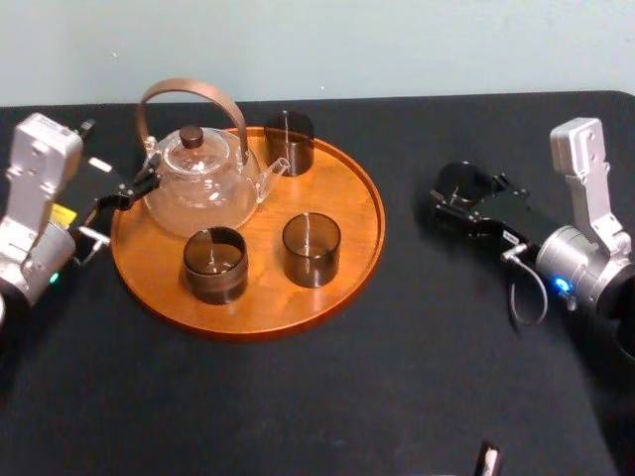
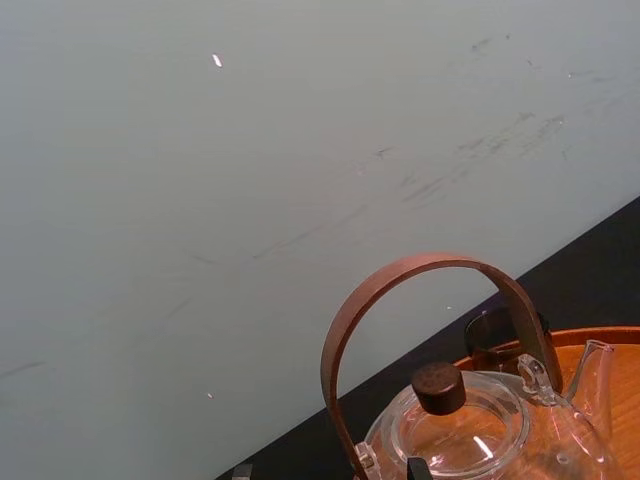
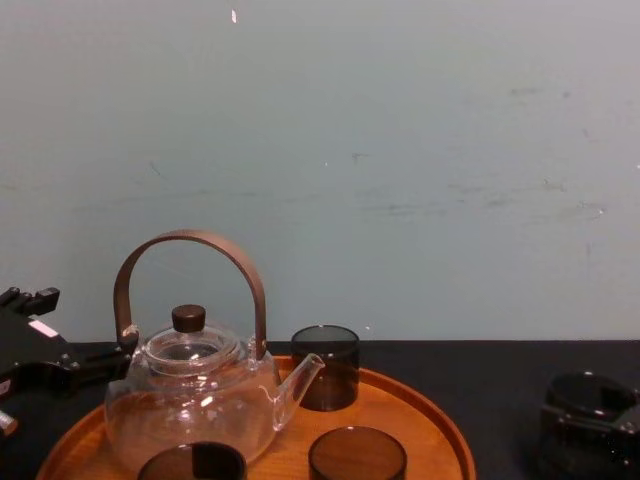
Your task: Pick up the glass from the table and place it on the tray.
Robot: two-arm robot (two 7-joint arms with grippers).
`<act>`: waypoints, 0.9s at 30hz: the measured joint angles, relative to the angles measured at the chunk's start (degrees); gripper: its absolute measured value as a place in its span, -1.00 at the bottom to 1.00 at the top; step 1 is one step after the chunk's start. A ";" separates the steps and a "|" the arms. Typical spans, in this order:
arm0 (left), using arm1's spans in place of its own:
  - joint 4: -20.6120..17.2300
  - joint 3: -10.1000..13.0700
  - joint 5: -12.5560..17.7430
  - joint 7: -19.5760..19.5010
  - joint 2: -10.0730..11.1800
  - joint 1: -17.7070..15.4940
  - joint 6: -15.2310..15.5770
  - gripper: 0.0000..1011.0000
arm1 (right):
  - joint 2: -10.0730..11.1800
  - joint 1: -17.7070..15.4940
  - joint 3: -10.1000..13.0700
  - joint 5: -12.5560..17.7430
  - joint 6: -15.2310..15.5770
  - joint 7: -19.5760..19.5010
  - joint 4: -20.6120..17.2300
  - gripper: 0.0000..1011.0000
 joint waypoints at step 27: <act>0.00 0.00 0.00 0.00 0.00 0.00 0.00 0.98 | 1.31 1.59 -4.97 1.12 3.15 0.70 -7.53 0.79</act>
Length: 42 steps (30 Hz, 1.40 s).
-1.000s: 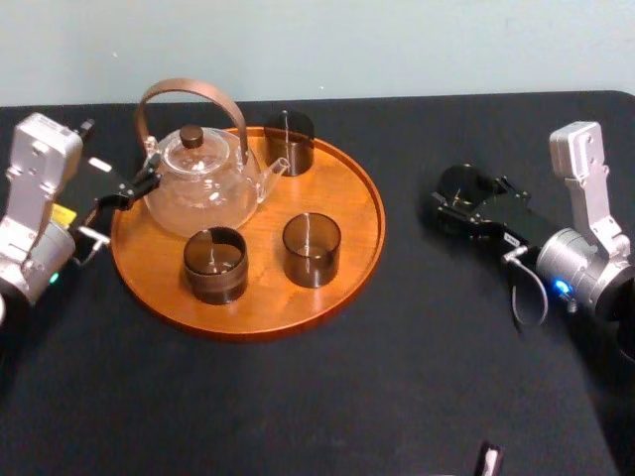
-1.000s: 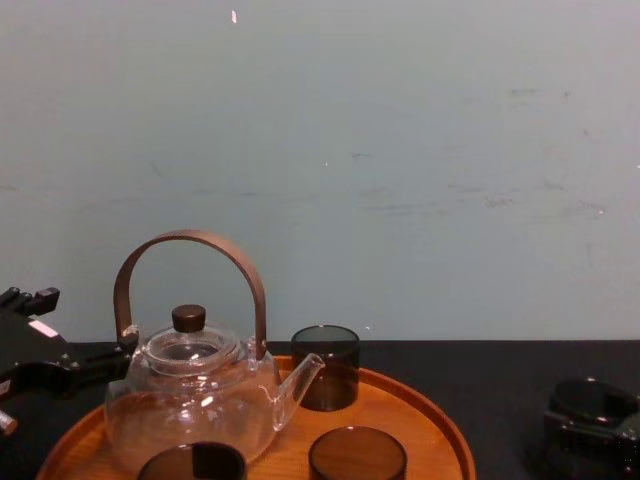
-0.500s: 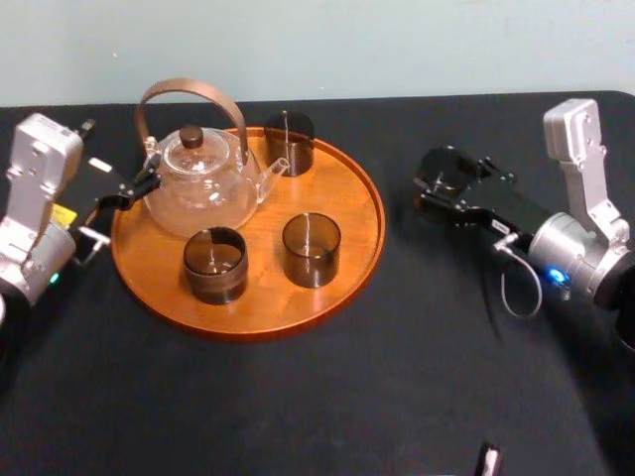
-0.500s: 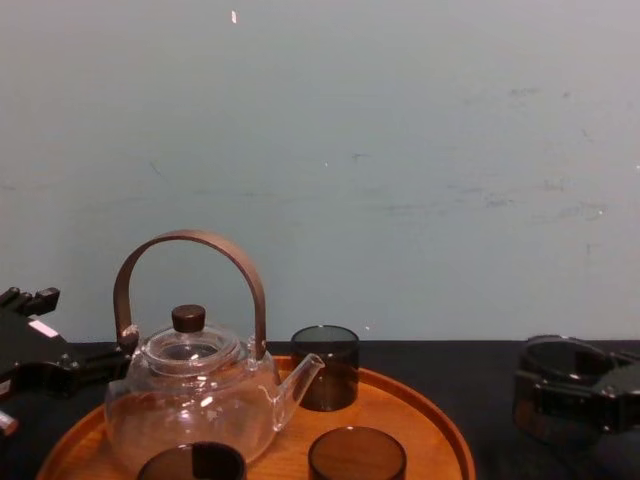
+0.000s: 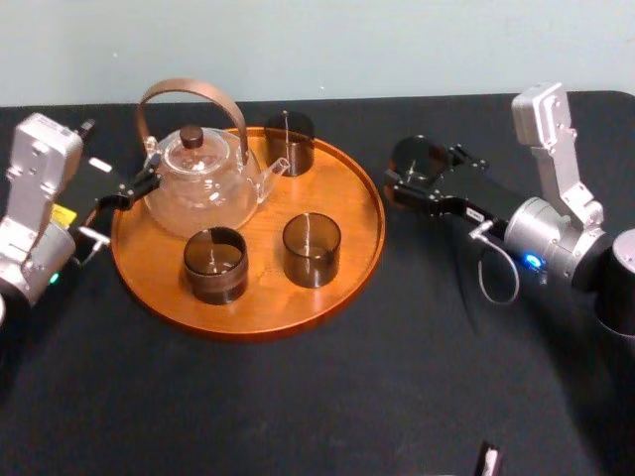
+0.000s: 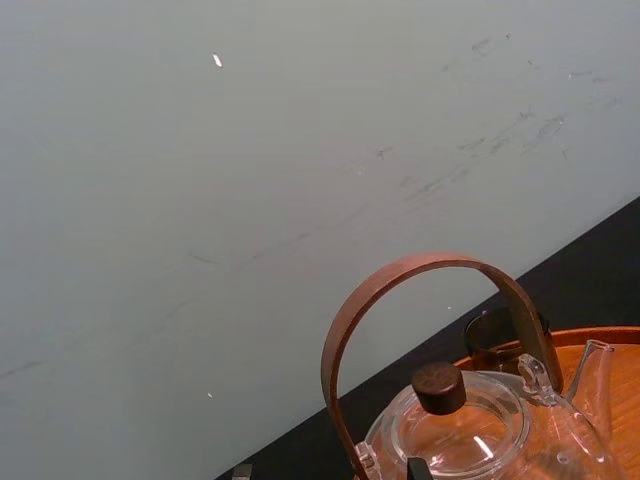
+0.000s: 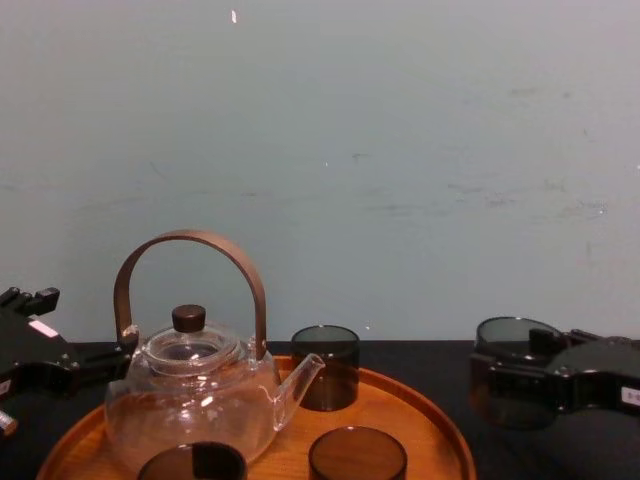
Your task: Pick up the glass from the table and place it on the tray.
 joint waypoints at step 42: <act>0.00 0.00 0.00 0.00 0.00 0.00 0.00 0.98 | -5.96 12.71 -6.69 -1.45 -4.70 5.44 17.96 0.79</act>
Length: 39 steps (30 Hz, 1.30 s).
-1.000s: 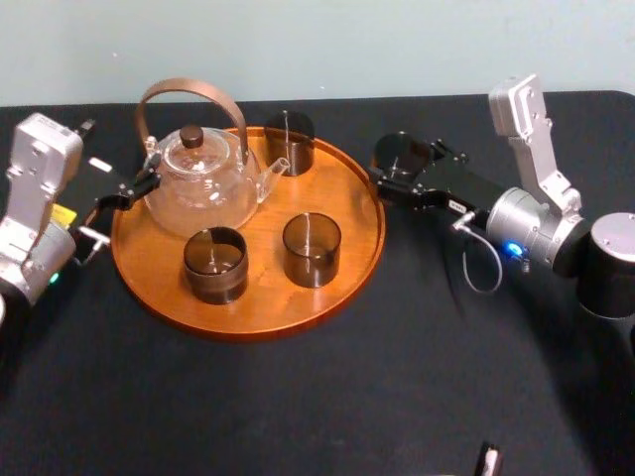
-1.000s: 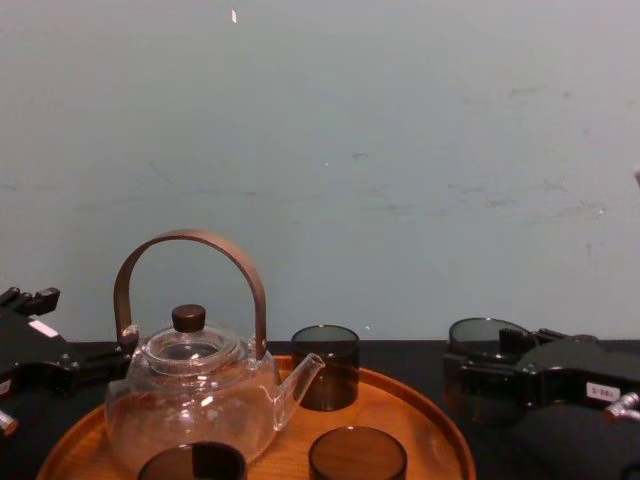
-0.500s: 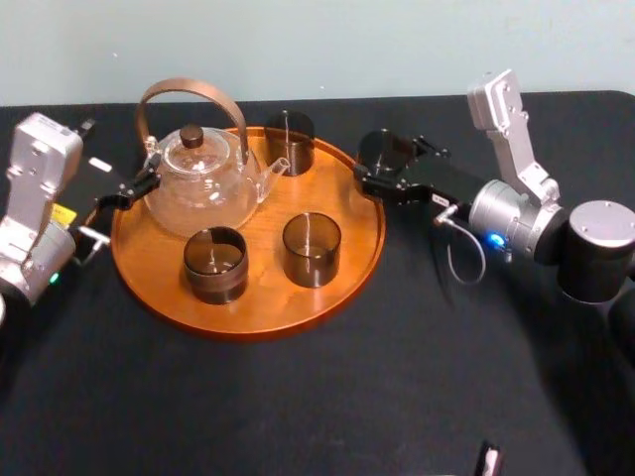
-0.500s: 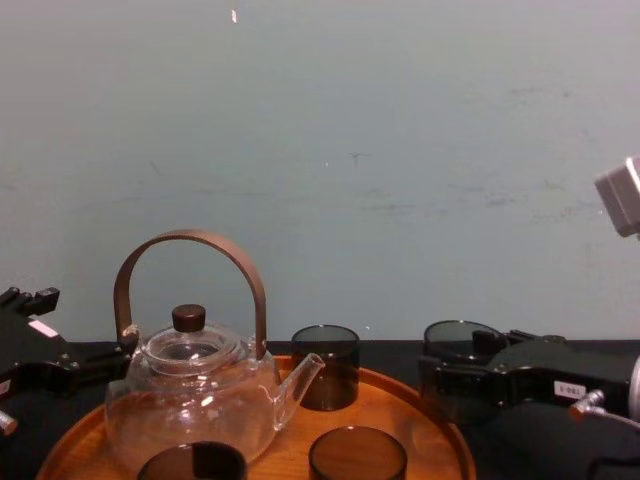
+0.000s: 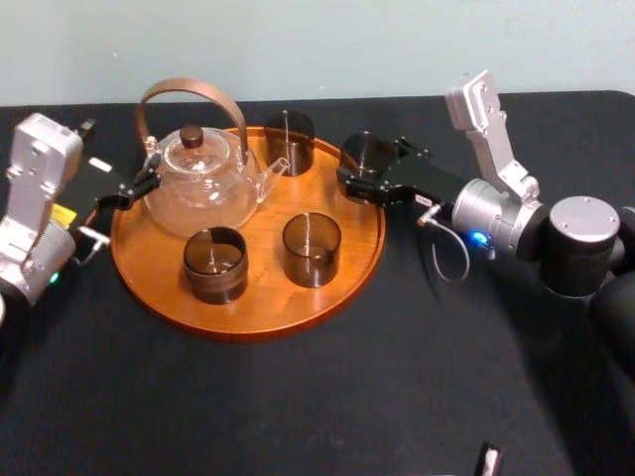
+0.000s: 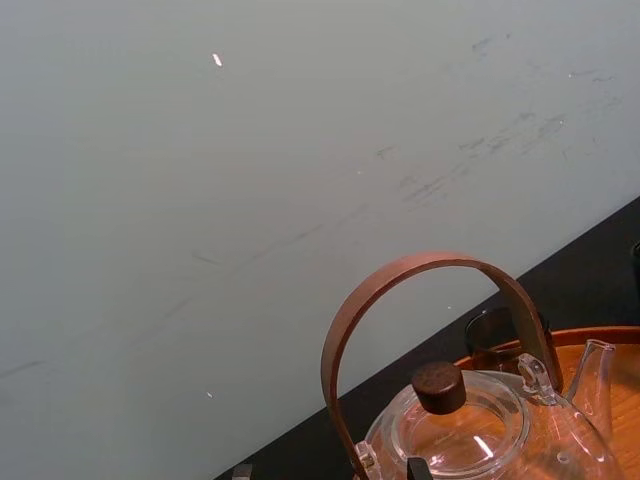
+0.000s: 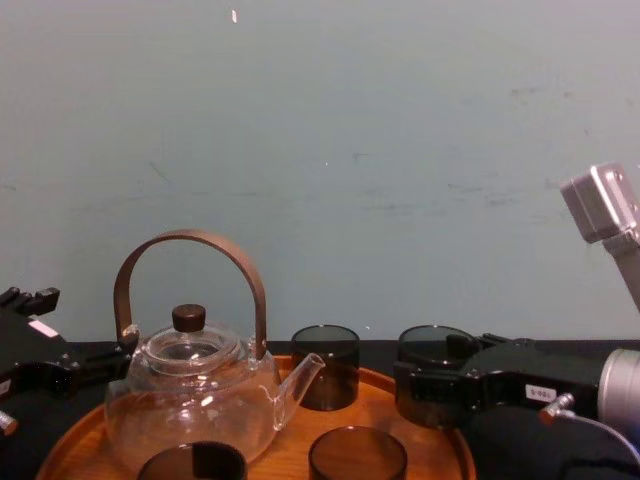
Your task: Pick up the glass from the table and place it on the tray.
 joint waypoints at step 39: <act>0.00 0.00 0.00 0.00 0.00 0.00 0.00 0.98 | -4.60 5.61 -2.31 -1.68 -3.73 3.35 11.76 0.79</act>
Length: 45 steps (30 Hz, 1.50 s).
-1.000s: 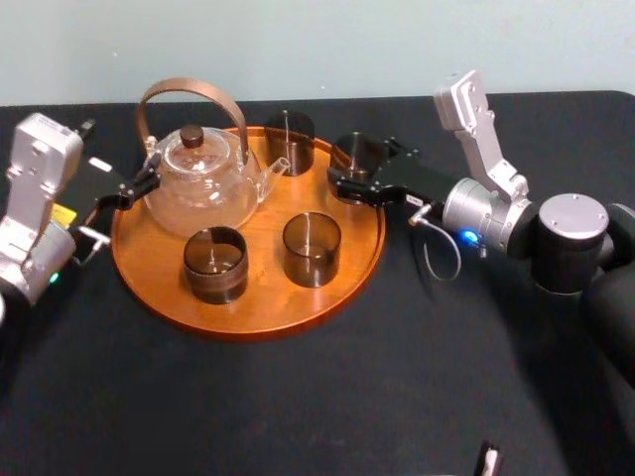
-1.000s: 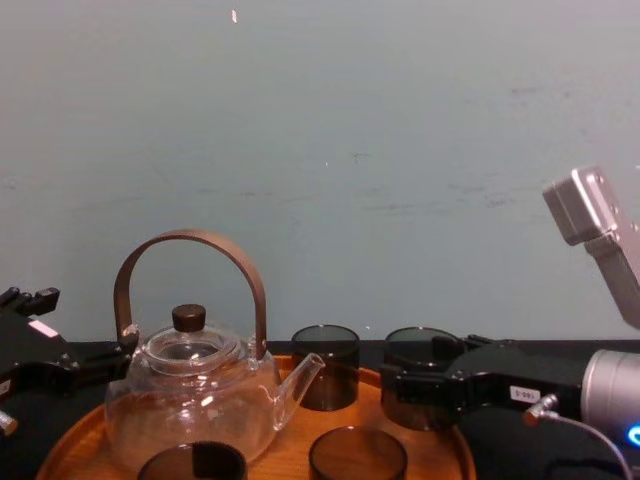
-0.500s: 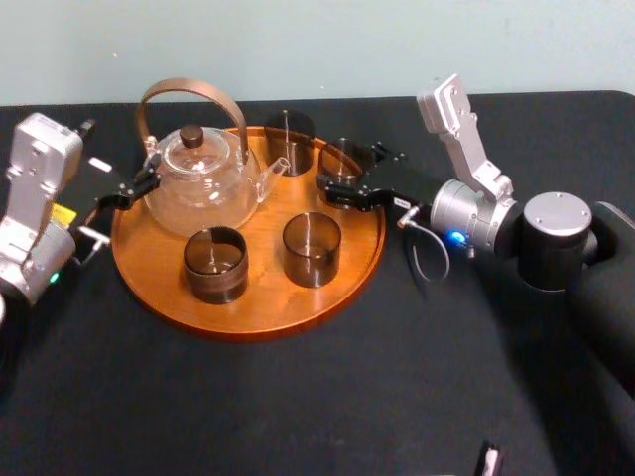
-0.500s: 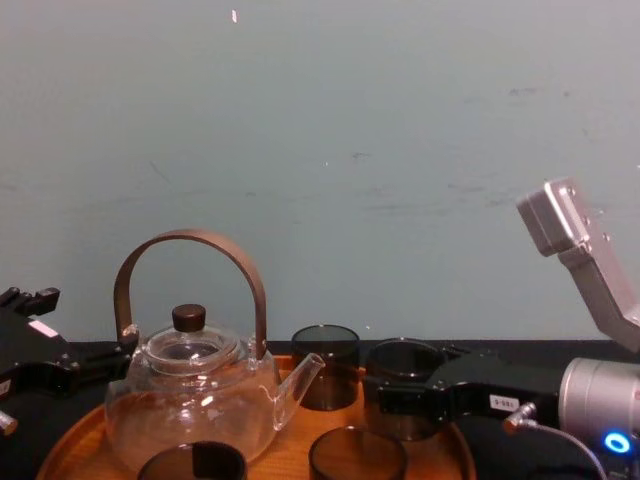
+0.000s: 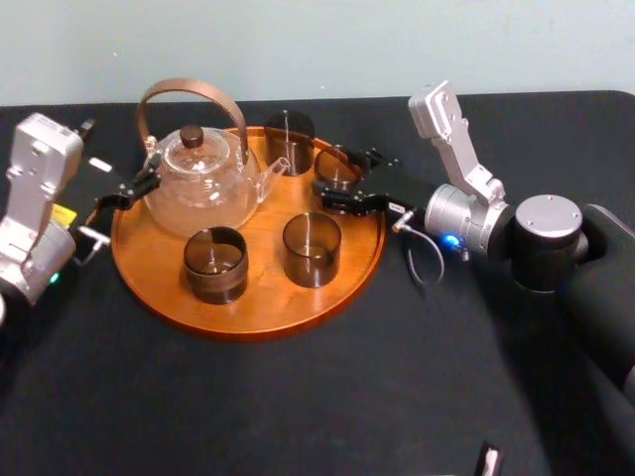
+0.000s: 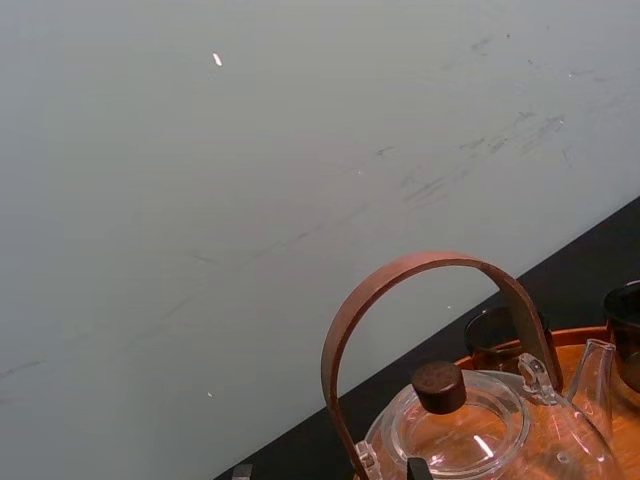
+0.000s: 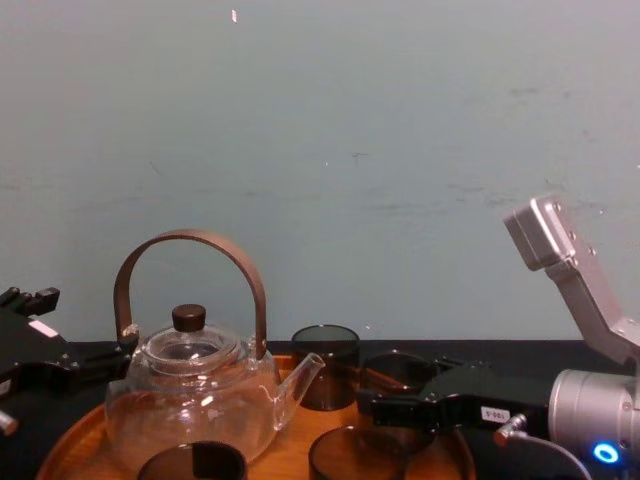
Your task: Pick up the glass from the table and place it on the tray.
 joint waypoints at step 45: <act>0.00 0.00 0.00 0.00 0.00 0.00 0.00 0.98 | 5.65 -9.24 1.92 2.84 7.75 -3.35 -15.32 0.98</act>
